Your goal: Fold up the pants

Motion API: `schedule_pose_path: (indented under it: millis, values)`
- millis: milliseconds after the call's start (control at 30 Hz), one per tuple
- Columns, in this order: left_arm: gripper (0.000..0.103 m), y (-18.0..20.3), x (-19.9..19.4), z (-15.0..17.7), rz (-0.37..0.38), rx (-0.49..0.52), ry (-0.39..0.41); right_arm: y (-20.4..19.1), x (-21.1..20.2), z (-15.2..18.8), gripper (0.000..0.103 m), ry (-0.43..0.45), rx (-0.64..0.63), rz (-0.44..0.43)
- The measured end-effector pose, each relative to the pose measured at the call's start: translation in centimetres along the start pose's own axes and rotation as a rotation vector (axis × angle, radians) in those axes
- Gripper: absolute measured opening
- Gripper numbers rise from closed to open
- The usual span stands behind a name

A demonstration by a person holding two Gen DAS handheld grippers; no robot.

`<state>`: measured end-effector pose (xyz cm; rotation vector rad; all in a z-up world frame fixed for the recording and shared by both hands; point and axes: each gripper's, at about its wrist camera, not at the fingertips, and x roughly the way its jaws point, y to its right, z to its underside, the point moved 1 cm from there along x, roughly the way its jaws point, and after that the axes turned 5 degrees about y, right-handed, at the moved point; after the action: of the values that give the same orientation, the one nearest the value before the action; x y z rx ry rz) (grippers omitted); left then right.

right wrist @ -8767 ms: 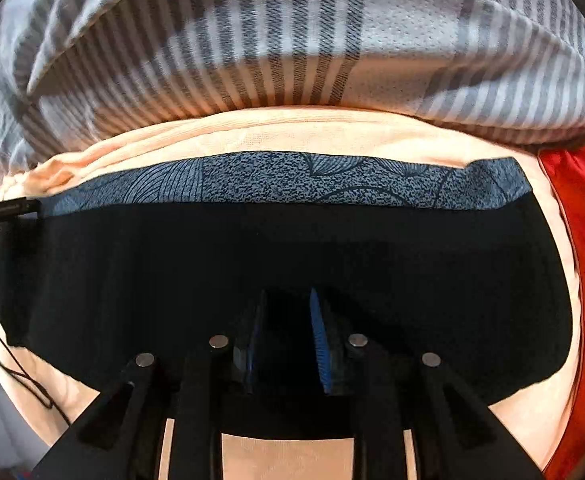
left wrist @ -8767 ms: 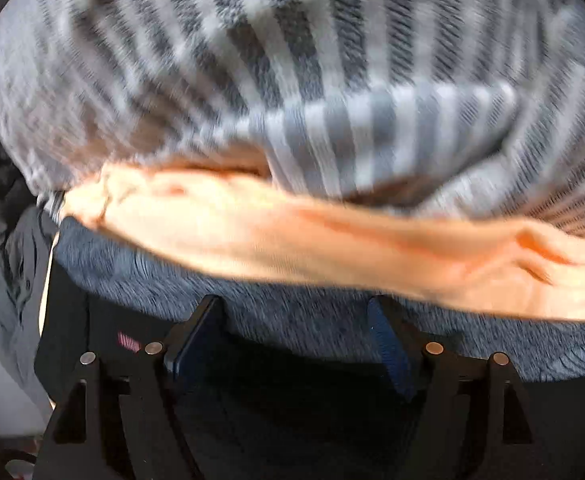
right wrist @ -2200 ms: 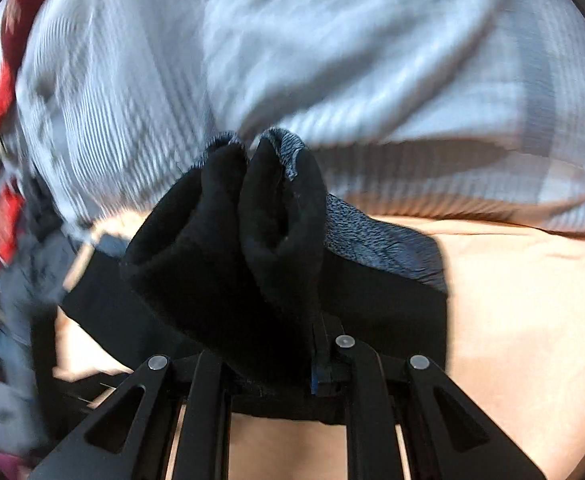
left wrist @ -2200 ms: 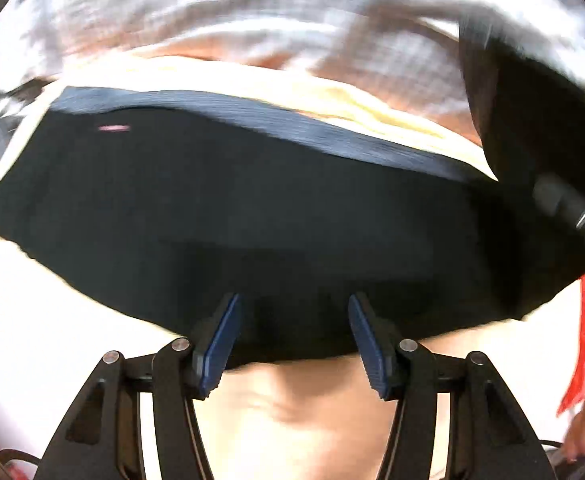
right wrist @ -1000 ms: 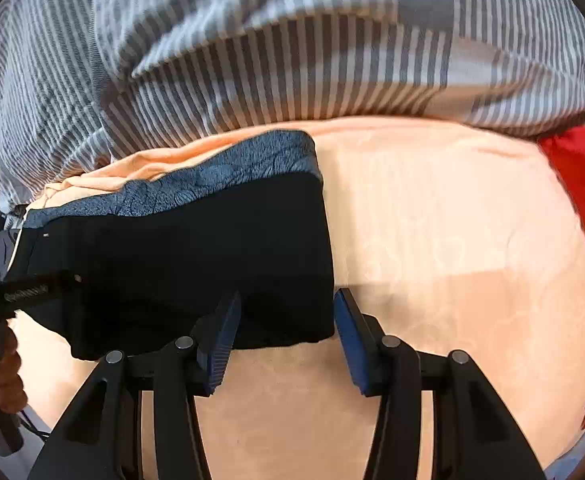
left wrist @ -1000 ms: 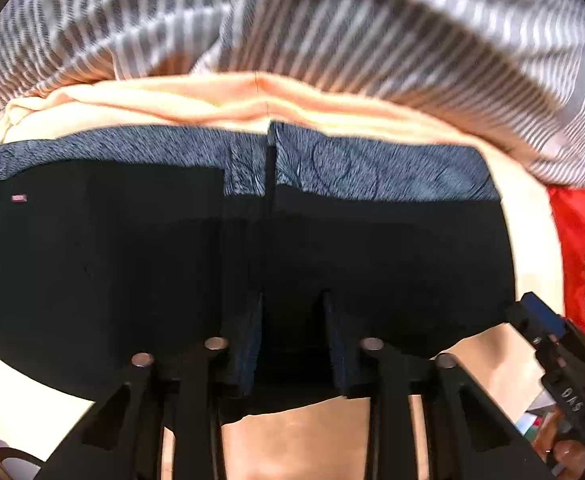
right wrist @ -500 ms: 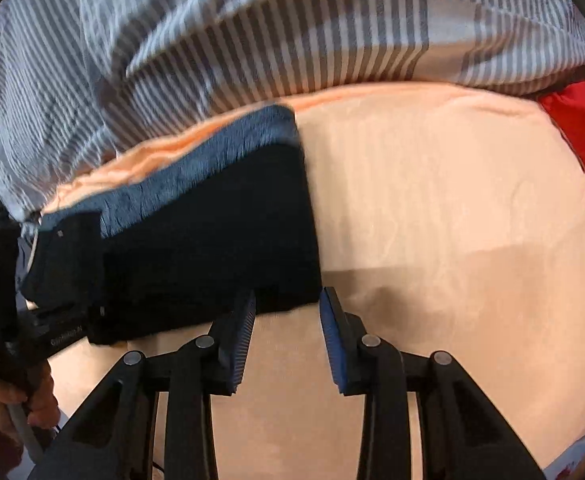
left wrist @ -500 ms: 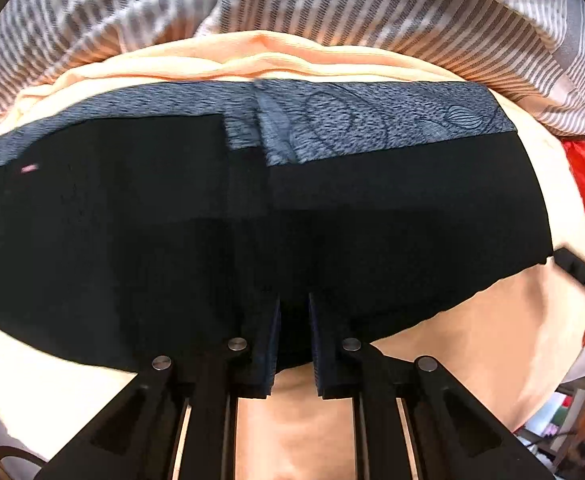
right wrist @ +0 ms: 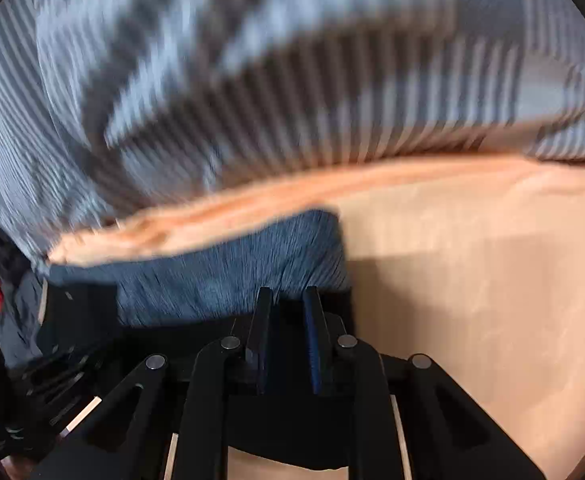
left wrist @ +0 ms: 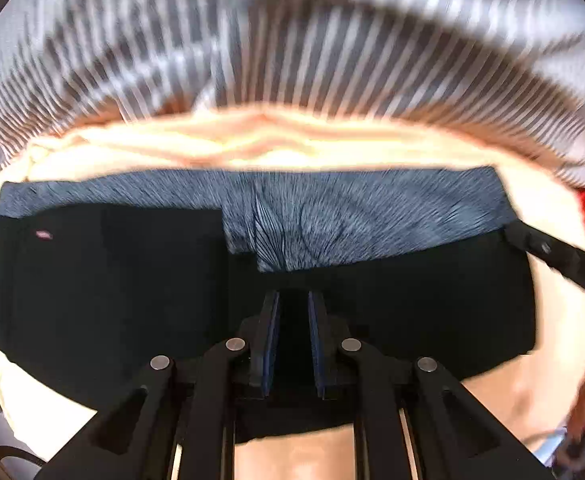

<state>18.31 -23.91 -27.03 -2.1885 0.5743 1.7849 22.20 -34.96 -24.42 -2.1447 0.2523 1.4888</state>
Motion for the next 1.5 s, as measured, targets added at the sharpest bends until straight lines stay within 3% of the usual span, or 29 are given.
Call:
schedule_pose_path:
  millis: [33, 100, 200, 367, 400, 467, 500, 733, 833, 933, 1000, 1067, 1300, 1500]
  values:
    - [0.016, 0.0, 1.5, 0.5, -0.020, 0.002, -0.031, 0.1, 0.5, 0.6, 0.017, -0.015, -0.007, 0.005]
    - [0.016, 0.0, 1.9, 1.1, -0.020, 0.001, 0.015, -0.1, 0.6, 1.3, 0.017, 0.015, -0.039, 0.005]
    - [0.017, 0.7, 1.7, 1.3, -0.041, 0.039, 0.012, -0.4, 0.5, 1.2, 0.017, 0.010, -0.076, 0.013]
    - [0.017, -1.2, 0.4, 1.4, -0.046, -0.027, -0.026, -0.4, -0.1, 1.4, 0.017, -0.022, -0.060, -0.010]
    - [0.021, -1.4, 0.2, 1.4, -0.053, -0.035, -0.028, -0.2, -0.4, 1.6, 0.017, -0.026, -0.060, -0.012]
    - [0.053, -1.6, -0.2, 1.5, -0.109, -0.046, -0.025, -0.1, -0.9, 2.1, 0.017, -0.039, -0.070, -0.013]
    - [0.074, -2.0, -0.6, 1.7, -0.126, -0.053, -0.019, 0.0, -1.1, 2.4, 0.017, -0.042, -0.076, -0.014]
    - [0.075, -3.0, -1.9, 3.4, -0.176, -0.105, -0.025, 0.6, -2.0, 2.7, 0.019, -0.069, -0.081, -0.057]
    - [0.075, -3.4, -3.0, 4.2, -0.192, -0.116, -0.023, 0.6, -2.7, 2.6, 0.026, -0.077, -0.076, -0.087]
    - [0.075, -2.4, -3.7, 4.3, -0.203, -0.123, -0.024, 0.5, -3.9, 2.9, 0.040, -0.085, -0.093, -0.112]
    - [0.075, -1.3, -4.1, 4.1, -0.206, -0.128, -0.022, 0.0, -4.2, 3.2, 0.055, -0.094, -0.102, -0.118]
    - [0.075, -0.5, -4.6, 4.1, -0.209, -0.134, -0.020, 0.2, -4.9, 3.8, 0.060, -0.104, -0.106, -0.122]
    - [0.075, 0.7, -6.9, 5.1, -0.184, -0.186, -0.013, 1.1, -6.3, 5.8, 0.061, -0.146, -0.134, -0.121]
    - [0.075, -1.4, -6.7, 7.8, -0.132, -0.259, -0.042, 1.4, -6.7, 7.4, 0.061, -0.169, -0.148, -0.079]
